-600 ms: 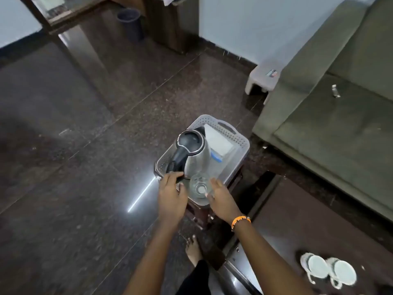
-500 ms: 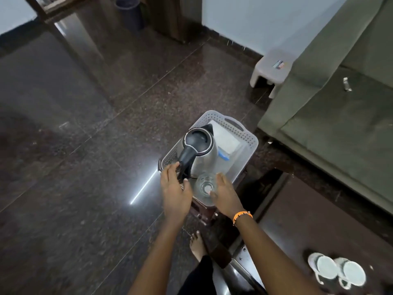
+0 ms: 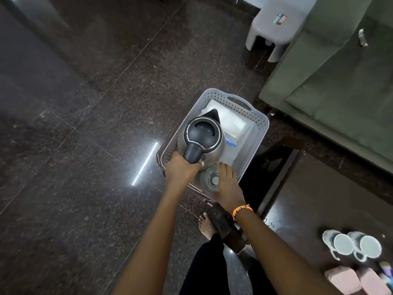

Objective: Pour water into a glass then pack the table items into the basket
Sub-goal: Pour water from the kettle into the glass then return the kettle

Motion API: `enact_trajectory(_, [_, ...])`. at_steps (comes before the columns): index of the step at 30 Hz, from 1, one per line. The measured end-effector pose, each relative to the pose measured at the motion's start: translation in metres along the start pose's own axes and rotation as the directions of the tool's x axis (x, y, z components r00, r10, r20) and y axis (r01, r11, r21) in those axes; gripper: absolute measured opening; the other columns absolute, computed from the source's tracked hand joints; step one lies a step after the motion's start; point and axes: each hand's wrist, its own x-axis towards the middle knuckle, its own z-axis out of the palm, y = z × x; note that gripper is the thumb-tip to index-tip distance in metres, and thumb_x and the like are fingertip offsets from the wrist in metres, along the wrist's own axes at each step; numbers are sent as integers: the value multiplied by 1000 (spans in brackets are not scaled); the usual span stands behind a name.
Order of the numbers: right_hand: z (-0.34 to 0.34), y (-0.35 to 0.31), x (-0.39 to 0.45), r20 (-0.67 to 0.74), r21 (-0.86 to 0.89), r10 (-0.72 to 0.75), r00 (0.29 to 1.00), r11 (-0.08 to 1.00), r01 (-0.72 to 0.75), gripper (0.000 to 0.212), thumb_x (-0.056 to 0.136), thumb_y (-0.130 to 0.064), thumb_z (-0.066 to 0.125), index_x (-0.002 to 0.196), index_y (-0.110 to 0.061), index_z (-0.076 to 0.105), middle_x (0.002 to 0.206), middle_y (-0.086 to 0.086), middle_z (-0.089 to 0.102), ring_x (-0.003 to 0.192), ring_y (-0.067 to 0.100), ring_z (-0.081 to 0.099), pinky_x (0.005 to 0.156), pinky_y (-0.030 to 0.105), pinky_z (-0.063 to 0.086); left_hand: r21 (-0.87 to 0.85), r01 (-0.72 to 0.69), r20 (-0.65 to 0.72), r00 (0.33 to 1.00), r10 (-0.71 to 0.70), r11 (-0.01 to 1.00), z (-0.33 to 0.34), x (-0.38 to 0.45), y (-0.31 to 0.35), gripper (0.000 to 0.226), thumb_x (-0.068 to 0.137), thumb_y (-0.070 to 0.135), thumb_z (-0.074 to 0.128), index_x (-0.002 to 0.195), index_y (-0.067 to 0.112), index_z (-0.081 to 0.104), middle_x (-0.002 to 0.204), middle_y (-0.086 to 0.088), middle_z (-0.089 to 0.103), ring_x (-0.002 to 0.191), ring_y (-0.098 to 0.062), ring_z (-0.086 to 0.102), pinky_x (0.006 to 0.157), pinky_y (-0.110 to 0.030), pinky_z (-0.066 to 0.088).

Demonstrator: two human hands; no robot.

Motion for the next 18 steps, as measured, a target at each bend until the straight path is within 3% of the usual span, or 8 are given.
enact_trajectory(6, [0,6,3,-85,194,28,996,981,-11,81,65,-11,76,133,-11,33,131,5,40,124,21,44,97,36,48,-123,3,-11,1000,-5,992,0,-3,1,38,52,30,68,83,8,65,73,-14,69,71,-33,68,66,-47,59])
enact_trajectory(9, [-6,10,-5,-167,273,-3,986,961,49,82,62,-13,78,132,-11,36,130,4,44,121,18,46,99,27,44,-69,-102,-77,992,97,992,-2,-9,7,25,52,26,60,72,11,59,58,-8,58,59,-31,60,57,-41,54])
enact_trajectory(13, [-26,21,-27,-298,378,-59,953,909,174,70,61,-15,73,124,-15,43,115,-7,44,106,0,41,97,14,36,-27,-158,-184,971,150,987,-6,-33,12,21,53,27,57,69,14,56,59,-12,60,61,-36,64,55,-41,55])
enact_trajectory(14, [-32,25,-33,-319,398,-57,946,898,189,68,60,-14,72,123,-16,43,113,-10,41,104,-3,39,96,9,34,-53,-160,-205,968,147,986,-8,-42,12,19,53,27,58,66,14,56,57,-9,61,57,-32,64,52,-39,56])
enact_trajectory(16, [-42,34,-46,-351,409,-46,935,891,197,71,61,-11,72,125,-13,43,115,-12,38,106,-5,38,96,-2,28,-95,-188,-253,954,159,977,-11,-65,9,14,53,29,60,59,19,54,46,6,56,41,-9,54,41,-25,47])
enact_trajectory(18, [-53,47,-61,-381,407,-32,924,892,198,73,61,-8,73,128,-10,42,119,-11,37,111,-4,38,98,-6,23,-123,-231,-296,937,187,965,-12,-93,9,14,53,33,61,55,23,51,41,13,51,35,-3,44,35,-15,33])
